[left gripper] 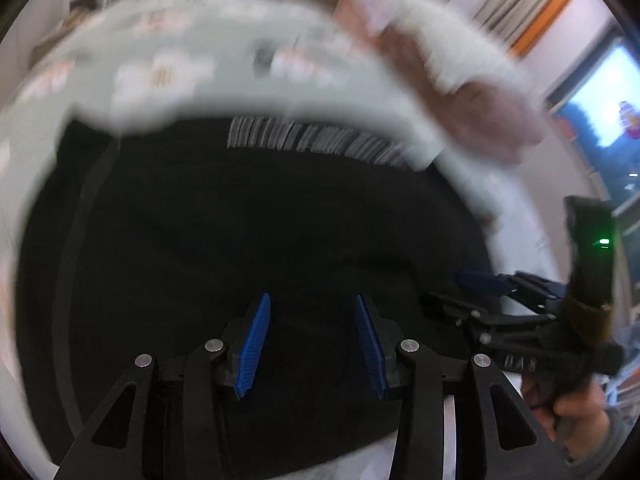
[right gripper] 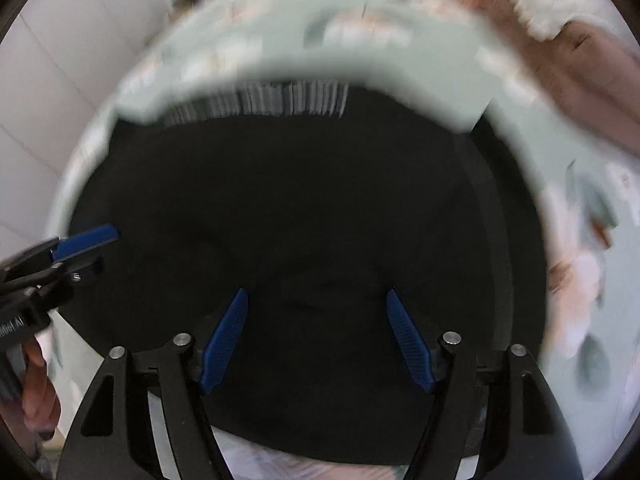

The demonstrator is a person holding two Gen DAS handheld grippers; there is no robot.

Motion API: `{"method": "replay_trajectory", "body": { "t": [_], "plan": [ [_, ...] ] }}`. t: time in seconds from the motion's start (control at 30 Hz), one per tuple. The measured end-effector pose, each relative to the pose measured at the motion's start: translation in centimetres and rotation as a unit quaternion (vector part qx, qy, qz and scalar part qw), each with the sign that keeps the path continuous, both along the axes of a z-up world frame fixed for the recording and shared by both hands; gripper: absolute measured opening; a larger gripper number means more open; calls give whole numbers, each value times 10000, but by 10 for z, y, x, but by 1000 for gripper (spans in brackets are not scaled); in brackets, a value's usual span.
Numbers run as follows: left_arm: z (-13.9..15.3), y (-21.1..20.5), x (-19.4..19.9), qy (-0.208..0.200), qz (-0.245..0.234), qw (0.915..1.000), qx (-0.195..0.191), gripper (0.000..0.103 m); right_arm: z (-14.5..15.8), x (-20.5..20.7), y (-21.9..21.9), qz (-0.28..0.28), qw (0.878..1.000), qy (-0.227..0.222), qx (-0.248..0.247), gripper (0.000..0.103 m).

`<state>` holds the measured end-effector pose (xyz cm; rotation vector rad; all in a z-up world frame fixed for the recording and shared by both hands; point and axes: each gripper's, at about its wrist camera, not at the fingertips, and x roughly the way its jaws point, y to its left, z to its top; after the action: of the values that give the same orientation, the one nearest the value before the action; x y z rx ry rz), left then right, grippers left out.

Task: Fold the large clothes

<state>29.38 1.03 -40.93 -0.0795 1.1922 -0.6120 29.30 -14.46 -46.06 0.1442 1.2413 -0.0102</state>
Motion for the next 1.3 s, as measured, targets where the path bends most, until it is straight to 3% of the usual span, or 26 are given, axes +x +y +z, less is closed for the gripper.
{"method": "replay_trajectory", "body": {
  "t": [0.13, 0.23, 0.33, 0.43, 0.5, 0.57, 0.7, 0.77, 0.83, 0.93, 1.07, 1.17, 1.23, 1.3],
  "plan": [
    [-27, 7, 5, 151, 244, 9990, -330, 45, -7, -6, 9, 42, 9994, -248, -219, 78],
    [-23, 4, 3, 106, 283, 9992, -244, 45, -3, -3, 8, 42, 9998, -121, -150, 78],
    [-4, 3, 3, 65, 230, 9995, -226, 45, 22, 6, 2, 56, 9998, -107, 135, 78],
    [29, 14, 9, -247, 448, 9973, -525, 45, 68, 23, -4, 36, 9957, -844, 391, 79],
    [47, 19, 21, -511, 755, 9944, -543, 45, 77, 43, -2, 71, 9941, -1005, 399, 81],
    [40, 17, 40, -400, 916, 9944, -339, 45, 65, 71, 3, 64, 9955, -895, 313, 81],
    [-7, 10, 64, 206, 940, 9954, 3, 45, 3, 107, 8, 102, 9996, -129, 231, 84],
    [-25, 10, 71, 319, 1011, 9943, -69, 45, -4, 106, 14, 127, 9996, -242, 49, 87],
    [-29, 12, 75, 361, 1070, 9935, -117, 45, -3, 103, 20, 157, 9993, -328, -133, 88],
    [-27, 12, 67, 288, 1033, 9942, -113, 45, 7, 95, 15, 91, 9992, -397, 37, 87],
    [2, 33, 48, 137, 966, 9940, -489, 45, 49, 64, 3, -33, 9978, -646, 167, 85],
    [27, 55, 11, 8, 1055, 9917, -736, 45, 80, 13, 8, 97, 9958, -895, 189, 85],
    [31, 65, -14, 94, 1109, 9904, -822, 45, 81, -11, 23, 209, 9964, -813, 126, 85],
    [29, 69, -33, 66, 1105, 9912, -731, 45, 64, -33, 34, 311, 9983, -495, -5, 85]
  ]
}}
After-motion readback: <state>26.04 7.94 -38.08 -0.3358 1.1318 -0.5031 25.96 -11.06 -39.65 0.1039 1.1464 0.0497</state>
